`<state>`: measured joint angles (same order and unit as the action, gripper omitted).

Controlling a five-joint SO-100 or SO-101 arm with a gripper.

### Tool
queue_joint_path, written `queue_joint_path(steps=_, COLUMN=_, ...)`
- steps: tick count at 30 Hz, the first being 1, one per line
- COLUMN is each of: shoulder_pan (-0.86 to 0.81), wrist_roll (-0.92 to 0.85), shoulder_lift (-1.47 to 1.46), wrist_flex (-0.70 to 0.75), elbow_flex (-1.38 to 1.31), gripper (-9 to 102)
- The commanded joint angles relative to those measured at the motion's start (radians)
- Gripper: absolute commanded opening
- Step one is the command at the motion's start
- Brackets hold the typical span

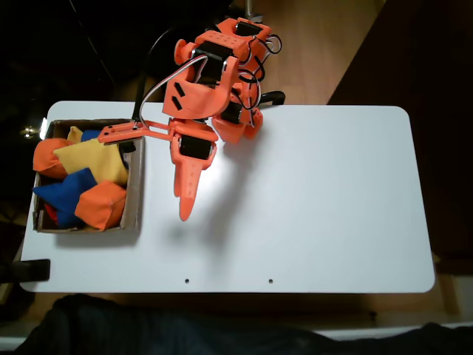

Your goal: Grasp a bag and put it in the box.

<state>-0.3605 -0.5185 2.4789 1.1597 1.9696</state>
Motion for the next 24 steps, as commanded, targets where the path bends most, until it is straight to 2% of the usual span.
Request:
queue_joint_path(steps=1, shoulder_pan=0.020, wrist_roll=0.034, shoulder_lift=0.043, wrist_flex=-0.005, elbow_flex=0.025, gripper=65)
queue_joint_path(steps=10, shoulder_pan=0.081, wrist_roll=0.123, shoulder_lift=0.089, wrist_flex=-0.017, elbow_flex=0.117, gripper=65)
queue_joint_path(steps=22, shoulder_pan=0.190, wrist_roll=0.249, shoulder_lift=0.186, wrist_flex=-0.140, elbow_flex=0.290, gripper=65)
queue_joint_path(steps=24, shoulder_pan=0.207, wrist_roll=0.268, shoulder_lift=0.201, wrist_flex=-0.156, elbow_flex=0.311, gripper=58)
